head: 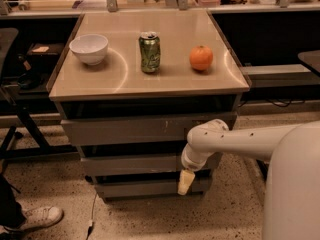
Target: Open middle drawer
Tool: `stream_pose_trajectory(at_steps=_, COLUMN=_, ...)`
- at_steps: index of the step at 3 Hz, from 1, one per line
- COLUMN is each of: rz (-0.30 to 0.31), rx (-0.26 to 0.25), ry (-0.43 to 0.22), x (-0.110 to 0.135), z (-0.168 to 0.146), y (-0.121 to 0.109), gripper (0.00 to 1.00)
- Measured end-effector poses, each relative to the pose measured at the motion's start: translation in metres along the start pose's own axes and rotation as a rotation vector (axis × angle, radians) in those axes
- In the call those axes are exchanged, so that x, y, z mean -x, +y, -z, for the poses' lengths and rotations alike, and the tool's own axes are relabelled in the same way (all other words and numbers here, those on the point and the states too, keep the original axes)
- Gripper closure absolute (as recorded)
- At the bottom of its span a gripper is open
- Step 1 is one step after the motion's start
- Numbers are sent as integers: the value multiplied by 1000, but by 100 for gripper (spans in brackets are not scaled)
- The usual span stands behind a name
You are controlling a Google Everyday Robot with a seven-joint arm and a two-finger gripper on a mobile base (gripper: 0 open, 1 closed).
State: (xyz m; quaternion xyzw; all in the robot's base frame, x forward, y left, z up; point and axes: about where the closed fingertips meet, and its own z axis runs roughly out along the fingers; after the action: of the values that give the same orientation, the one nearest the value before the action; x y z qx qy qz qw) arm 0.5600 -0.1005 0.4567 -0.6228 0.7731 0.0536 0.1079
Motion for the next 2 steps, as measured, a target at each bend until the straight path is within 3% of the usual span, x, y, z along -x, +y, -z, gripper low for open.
stream_pose_trajectory(at_steps=2, rz=-40, rx=-45, ry=-29, x=4, z=-18, y=-30, gripper=0)
